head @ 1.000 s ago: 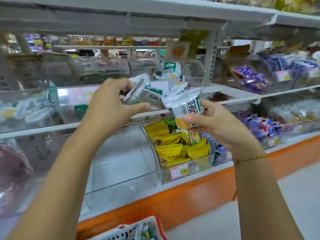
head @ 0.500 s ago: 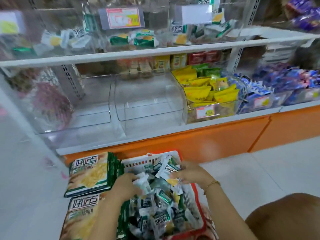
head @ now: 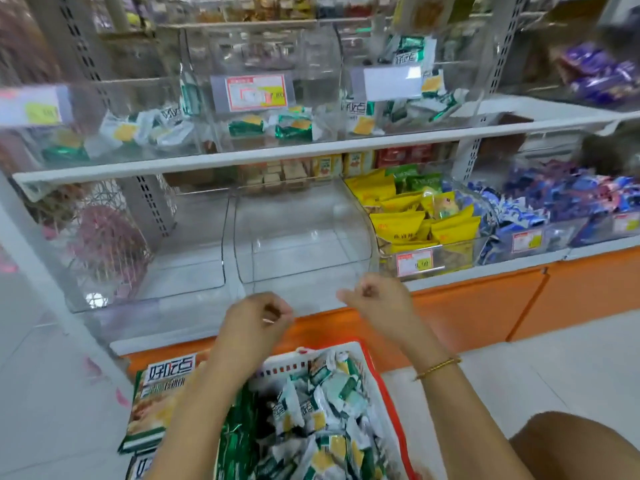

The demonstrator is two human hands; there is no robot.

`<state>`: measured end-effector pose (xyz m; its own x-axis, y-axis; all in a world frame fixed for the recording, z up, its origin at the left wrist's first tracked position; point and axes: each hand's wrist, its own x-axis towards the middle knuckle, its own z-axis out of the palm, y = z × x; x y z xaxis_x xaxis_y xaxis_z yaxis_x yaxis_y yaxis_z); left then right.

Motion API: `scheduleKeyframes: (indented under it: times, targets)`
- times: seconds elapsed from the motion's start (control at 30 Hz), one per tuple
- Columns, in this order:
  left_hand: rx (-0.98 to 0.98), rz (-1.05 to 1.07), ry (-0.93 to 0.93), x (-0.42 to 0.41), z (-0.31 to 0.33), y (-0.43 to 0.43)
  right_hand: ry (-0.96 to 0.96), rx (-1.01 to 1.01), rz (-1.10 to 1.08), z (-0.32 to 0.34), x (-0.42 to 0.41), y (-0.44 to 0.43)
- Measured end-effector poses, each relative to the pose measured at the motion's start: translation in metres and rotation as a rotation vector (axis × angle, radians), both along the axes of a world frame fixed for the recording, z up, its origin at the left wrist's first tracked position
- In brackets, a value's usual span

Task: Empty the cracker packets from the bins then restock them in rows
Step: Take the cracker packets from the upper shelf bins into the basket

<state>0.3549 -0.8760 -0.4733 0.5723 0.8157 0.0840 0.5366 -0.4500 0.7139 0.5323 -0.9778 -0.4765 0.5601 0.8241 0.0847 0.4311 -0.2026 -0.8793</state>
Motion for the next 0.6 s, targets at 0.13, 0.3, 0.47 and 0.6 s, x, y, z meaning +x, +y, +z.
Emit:
scheduleKeyframes:
  times: [0.13, 0.3, 0.47, 0.6]
  targets:
    - [0.326, -0.165, -0.167, 0.038, 0.128, 0.017, -0.318, 0.159, 0.052, 0.131, 0.028, 0.001]
    - [0.566, -0.178, -0.327, 0.094, 0.222, 0.05, -0.689, 0.16, -0.086, 0.234, 0.099, 0.016]
    - [0.828, -0.169, -0.218, 0.14, 0.249, 0.077, -0.867, -0.168, -0.129, 0.29, 0.174, 0.055]
    - [0.895, -0.241, -0.039, 0.167, 0.242, 0.088, -0.886, -0.479, -0.069, 0.304, 0.213, 0.101]
